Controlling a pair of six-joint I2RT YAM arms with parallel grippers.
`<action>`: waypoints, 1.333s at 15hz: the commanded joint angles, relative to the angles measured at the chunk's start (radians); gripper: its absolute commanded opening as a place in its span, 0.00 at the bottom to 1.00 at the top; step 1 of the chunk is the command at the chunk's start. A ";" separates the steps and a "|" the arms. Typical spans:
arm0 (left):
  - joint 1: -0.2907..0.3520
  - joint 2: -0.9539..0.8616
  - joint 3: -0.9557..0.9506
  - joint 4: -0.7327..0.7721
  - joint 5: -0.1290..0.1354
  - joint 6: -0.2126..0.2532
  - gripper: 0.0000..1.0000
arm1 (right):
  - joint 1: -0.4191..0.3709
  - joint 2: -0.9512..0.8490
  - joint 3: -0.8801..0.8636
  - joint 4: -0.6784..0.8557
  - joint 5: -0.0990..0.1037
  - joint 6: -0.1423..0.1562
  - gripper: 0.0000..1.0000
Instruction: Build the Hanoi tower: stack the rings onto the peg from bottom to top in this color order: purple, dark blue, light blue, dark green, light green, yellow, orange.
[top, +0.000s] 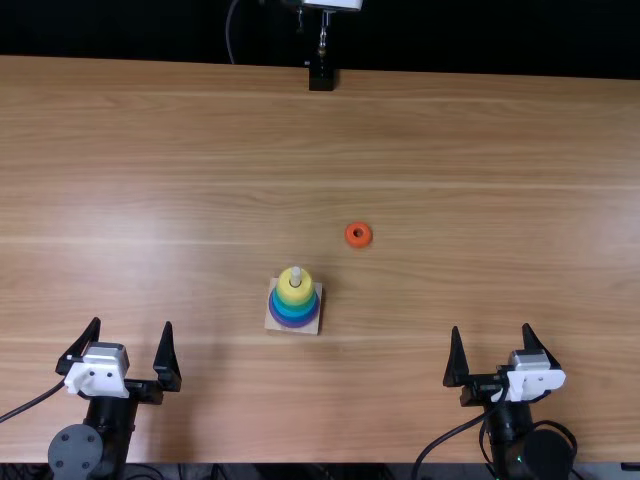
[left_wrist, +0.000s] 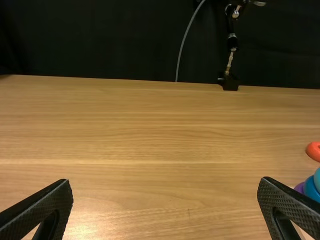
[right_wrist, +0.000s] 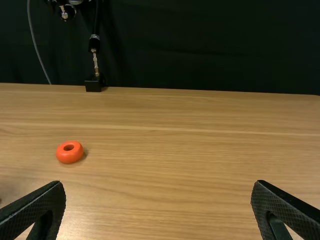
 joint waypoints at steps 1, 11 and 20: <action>0.012 -0.011 -0.038 -0.003 -0.011 0.007 1.00 | -0.014 -0.013 -0.012 -0.016 -0.004 0.003 1.00; 0.012 -0.011 -0.038 -0.003 -0.011 0.007 1.00 | -0.014 -0.013 0.075 0.178 -0.017 -0.002 1.00; 0.012 -0.011 -0.038 -0.003 -0.011 0.007 1.00 | 0.078 0.520 0.600 0.084 -0.063 -0.001 1.00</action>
